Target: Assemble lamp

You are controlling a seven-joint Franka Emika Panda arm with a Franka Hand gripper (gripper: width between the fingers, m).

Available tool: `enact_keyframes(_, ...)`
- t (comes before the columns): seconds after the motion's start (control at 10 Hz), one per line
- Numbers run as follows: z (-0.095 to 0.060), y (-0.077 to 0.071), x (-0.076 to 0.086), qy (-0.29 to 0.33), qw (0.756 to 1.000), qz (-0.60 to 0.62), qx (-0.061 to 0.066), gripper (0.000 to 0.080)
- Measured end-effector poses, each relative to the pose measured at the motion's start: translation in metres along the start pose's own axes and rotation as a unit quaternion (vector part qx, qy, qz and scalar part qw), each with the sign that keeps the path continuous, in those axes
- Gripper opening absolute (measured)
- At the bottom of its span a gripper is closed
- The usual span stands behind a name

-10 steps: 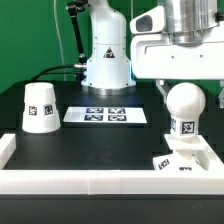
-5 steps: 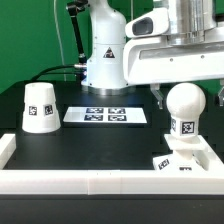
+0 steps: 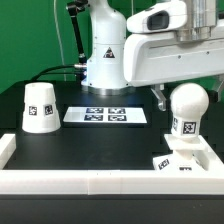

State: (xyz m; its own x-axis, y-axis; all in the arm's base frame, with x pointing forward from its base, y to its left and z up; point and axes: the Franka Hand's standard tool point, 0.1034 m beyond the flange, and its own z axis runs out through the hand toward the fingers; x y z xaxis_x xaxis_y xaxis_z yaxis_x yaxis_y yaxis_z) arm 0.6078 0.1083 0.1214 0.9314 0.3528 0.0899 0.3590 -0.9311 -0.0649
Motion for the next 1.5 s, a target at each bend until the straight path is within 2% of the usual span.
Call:
enact_keyframes(0.3, -0.0007, 0.0034, 0.0044, -0.002, 0.987, -0.158, -0.009, 0.0698)
enact_keyframes(0.5, -0.0019, 0.0045, 0.0060, -0.004, 0.968, -0.252, -0.016, 0.0698)
enact_keyframes(1.0, 0.0031, 0.0045, 0.0055, -0.018, 0.924, -0.380, -0.029, 0.0698)
enact_keyframes(1.1, 0.0039, 0.0049, 0.0070, -0.017, 0.915, -0.400, -0.039, 0.0698)
enact_keyframes(1.3, 0.0051, 0.0062, 0.0057, -0.022, 0.899, -0.435, -0.042, 0.0698)
enact_keyframes(1.4, 0.0051, 0.0068, 0.0055, -0.022, 0.904, -0.426, -0.042, 0.0689)
enact_keyframes(1.5, 0.0051, 0.0071, 0.0054, -0.022, 0.904, -0.426, -0.042, 0.0577)
